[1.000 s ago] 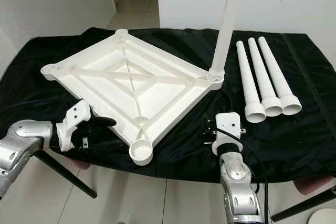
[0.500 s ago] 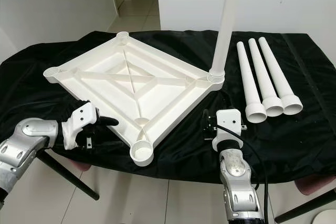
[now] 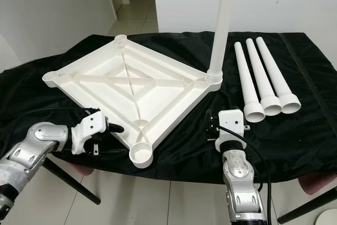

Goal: Building children table

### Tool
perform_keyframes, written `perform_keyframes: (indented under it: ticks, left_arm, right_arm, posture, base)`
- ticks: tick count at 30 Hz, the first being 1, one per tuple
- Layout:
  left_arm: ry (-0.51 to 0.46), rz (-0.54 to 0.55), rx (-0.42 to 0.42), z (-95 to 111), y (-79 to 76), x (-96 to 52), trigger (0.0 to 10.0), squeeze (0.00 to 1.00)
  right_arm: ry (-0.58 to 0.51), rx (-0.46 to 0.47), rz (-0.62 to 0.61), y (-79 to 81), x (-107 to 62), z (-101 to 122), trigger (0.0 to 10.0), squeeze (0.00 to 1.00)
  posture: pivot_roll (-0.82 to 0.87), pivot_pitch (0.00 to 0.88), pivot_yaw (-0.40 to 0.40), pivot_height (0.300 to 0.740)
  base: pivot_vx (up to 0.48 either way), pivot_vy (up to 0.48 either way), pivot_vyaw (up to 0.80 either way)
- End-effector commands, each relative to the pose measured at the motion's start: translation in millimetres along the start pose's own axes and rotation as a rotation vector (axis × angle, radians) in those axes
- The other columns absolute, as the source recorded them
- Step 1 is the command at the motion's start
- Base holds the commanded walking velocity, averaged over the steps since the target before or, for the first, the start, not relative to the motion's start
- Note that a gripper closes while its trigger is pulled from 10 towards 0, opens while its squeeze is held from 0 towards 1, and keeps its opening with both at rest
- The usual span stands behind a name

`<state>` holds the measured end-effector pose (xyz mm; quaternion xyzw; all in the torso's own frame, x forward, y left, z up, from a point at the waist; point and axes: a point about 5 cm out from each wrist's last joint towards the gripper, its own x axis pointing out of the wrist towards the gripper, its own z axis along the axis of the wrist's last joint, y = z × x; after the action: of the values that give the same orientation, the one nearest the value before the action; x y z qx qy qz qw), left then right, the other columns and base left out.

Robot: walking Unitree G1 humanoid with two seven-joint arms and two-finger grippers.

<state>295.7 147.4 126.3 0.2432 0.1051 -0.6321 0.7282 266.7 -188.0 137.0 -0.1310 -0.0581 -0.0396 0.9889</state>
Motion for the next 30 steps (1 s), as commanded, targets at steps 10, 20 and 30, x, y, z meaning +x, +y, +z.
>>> perform_keyframes:
  ticks: [10,20,30]
  left_arm:
    - [0.080,-0.100,0.025,-10,2.2,6.0,10.0,0.00]
    - [0.115,-0.108,0.012,-14,5.6,10.8,10.0,0.00]
    - [0.103,-0.153,-0.056,-19,4.6,10.3,0.6,0.00]
  right_arm:
    - [-0.004,-0.020,0.018,1.7,-2.2,0,10.0,0.00]
    - [-0.006,-0.021,0.022,5.5,-3.5,1,10.0,0.00]
    - [0.009,-0.019,0.017,6.2,-9.7,-3,10.0,0.00]
  posture:
    - [-0.11,0.021,0.150,0.740]
    - [-0.11,0.019,0.168,0.740]
    - [-0.12,0.029,0.173,0.740]
  base:
    - [0.000,0.000,0.00]
    - [0.000,0.000,0.00]
    - [0.000,0.000,0.00]
